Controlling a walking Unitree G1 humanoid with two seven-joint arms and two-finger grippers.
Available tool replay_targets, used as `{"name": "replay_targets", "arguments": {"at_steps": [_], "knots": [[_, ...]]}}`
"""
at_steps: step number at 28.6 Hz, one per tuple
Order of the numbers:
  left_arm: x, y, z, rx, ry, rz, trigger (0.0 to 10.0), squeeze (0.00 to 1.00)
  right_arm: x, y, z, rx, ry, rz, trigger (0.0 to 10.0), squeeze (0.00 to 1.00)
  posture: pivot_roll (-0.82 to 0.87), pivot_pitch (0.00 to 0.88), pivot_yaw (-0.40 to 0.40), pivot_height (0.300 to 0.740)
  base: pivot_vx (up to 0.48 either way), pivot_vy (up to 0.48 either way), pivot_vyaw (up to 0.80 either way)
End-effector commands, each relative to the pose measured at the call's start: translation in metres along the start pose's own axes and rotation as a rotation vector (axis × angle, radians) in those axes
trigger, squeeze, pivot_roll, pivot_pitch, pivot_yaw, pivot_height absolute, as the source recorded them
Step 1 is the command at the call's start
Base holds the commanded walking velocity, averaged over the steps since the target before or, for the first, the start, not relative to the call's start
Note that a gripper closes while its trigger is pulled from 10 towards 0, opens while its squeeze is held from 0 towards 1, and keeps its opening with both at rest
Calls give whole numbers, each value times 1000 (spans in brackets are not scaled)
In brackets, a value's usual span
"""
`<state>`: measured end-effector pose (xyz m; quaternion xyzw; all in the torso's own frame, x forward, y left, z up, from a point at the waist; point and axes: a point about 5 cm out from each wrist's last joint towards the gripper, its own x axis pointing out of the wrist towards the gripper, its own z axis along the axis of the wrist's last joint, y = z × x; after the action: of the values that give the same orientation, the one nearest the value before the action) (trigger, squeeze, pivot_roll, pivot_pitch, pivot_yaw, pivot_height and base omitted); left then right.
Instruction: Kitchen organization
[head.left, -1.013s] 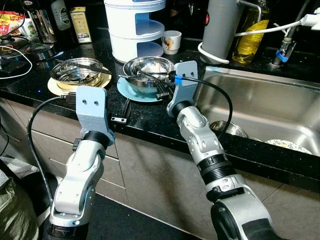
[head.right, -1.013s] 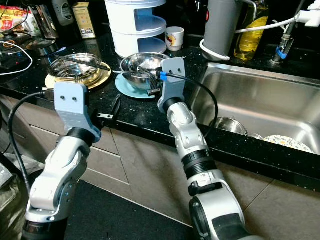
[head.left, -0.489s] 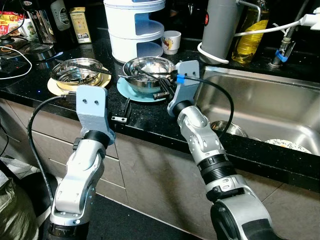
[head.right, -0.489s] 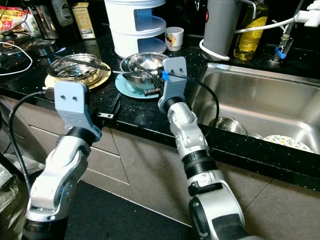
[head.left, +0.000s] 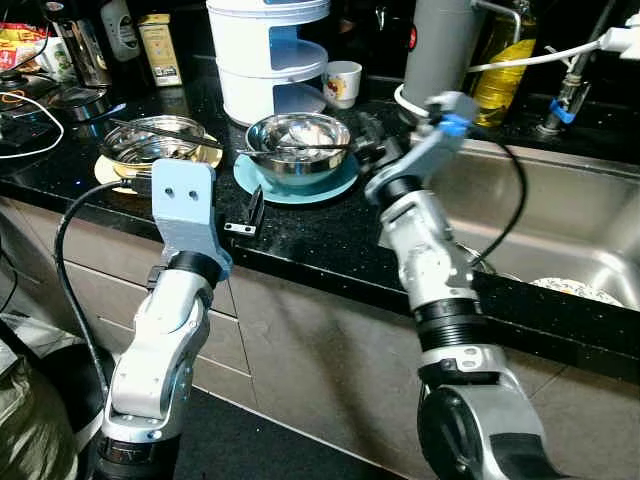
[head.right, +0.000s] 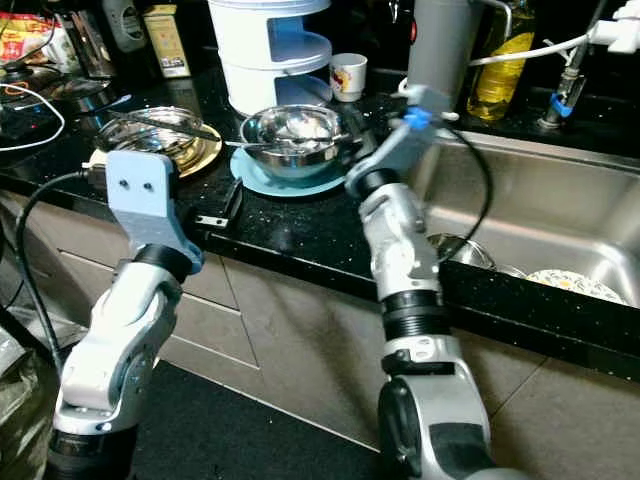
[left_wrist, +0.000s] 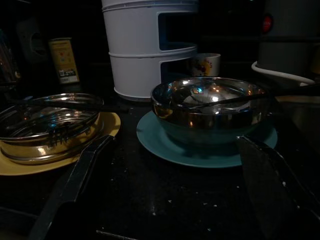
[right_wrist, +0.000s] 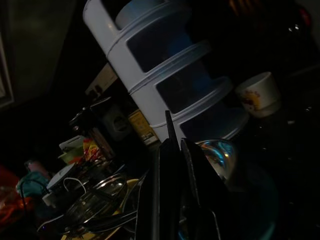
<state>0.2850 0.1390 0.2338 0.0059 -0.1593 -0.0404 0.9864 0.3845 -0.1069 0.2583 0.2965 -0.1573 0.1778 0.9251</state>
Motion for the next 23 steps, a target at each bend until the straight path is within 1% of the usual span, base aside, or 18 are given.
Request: {"name": "replay_targets", "arguments": {"at_steps": [1, 4, 5, 7, 8, 11, 14, 15, 16, 18, 23], "knots": [[4, 0, 4, 3, -16, 0, 10000, 0, -1, 0, 5, 49, -16, 15, 1490, 0, 64, 0, 7, 740, 0, 0, -800], [7, 0, 7, 13, -29, -4, 10000, 0, -3, -2, 7, 55, -27, 18, 1451, 0, 61, 0, 10, 740, 0, 0, -800], [8, 0, 10, 20, -42, -3, 10000, 0, -4, -1, 8, 49, -38, 31, 2627, 0, 59, 0, 11, 740, 0, 0, -800], [9, 0, 11, 22, -48, -2, 10000, 0, -4, 0, 8, 54, -40, 37, 2627, 0, 59, 0, 11, 740, 0, 0, -800], [10, 1, 13, 59, -46, 0, 10000, 0, -5, 2, 9, 76, -46, 57, 10000, 0, 60, 0, 11, 740, 0, 0, 0], [11, 1, 14, 78, -43, 0, 10000, 0, -5, 4, 10, 90, -49, 70, 10000, 0, 60, 0, 11, 740, 0, 0, 0], [12, 3, 19, 115, -65, -4, 10000, 0, -7, 10, 13, 120, -62, 117, 10000, 0, 64, 0, 11, 740, 0, 0, 0], [12, 3, 19, 115, -65, -4, 10000, 0, -7, 10, 13, 120, -62, 117, 10000, 0, 64, 0, 11, 740, 0, 0, 0], [12, 6, 24, 125, -84, -3, 10000, 0, -6, 10, 16, 149, -71, 119, 10000, 0, 67, 0, 11, 740, 277, 0, 0], [13, 9, 28, 132, -99, 3, 10000, 0, -6, 8, 19, 166, -79, 110, 10000, 0, 67, 0, 11, 740, 291, 0, 0], [16, 14, 35, 145, -122, 8, 10000, 0, -6, 4, 23, 175, -89, 94, 10000, 0, 71, 0, 13, 740, 310, 0, 0]]}}
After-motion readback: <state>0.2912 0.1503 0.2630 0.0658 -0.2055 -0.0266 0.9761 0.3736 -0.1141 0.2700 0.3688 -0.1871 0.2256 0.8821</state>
